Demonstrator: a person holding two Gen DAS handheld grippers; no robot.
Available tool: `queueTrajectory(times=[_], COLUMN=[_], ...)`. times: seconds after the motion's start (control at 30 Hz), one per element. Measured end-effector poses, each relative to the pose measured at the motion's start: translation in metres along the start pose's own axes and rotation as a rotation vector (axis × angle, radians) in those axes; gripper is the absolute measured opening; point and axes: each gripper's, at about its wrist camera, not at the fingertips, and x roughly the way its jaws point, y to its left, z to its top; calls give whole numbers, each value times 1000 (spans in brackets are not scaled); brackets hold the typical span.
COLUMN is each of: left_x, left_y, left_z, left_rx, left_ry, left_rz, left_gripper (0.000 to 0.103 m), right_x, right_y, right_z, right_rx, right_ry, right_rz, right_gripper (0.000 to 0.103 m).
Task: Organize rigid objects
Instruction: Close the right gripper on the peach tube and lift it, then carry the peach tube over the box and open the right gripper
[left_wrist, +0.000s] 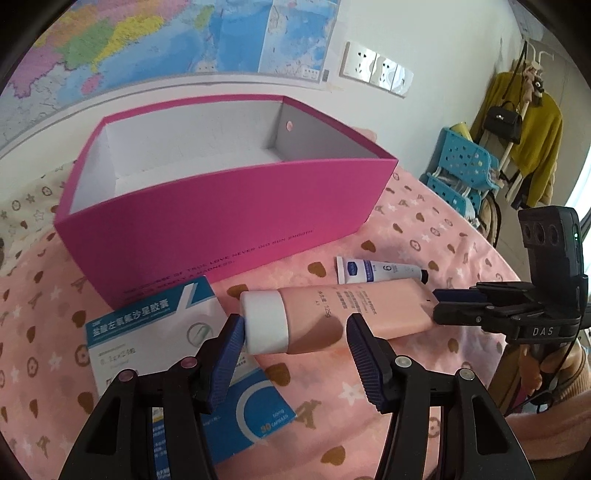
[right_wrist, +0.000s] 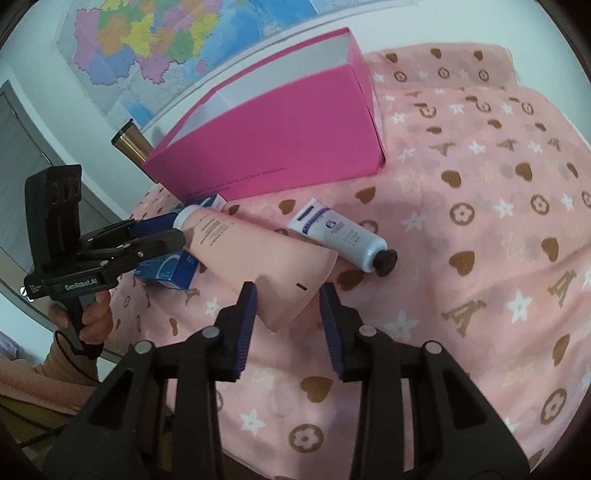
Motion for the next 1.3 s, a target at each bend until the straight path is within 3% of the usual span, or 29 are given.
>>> queueTrajectory(times=[0.4,0.8,1.03,1.3], left_x=[-39,-38,-10,29], left_y=[-8,-6,11,25], left_z=[24,74,96,103], left_rx=[-7,7,-42,-78], left_ry=[-135,-210,-168,-73], left_rz=[-4,42,41,38], left_gripper=[58,58,58,58], right_x=[-27,-43,-28,-2], right_y=[17,20,9,0], right_z=[27,92,133,156], right_rx=[-92,-198,-219,-242], right_ry=[-79,-184,-177,-121], right_rz=[1,-41,-73,-138], right_gripper=[38,38,38,38])
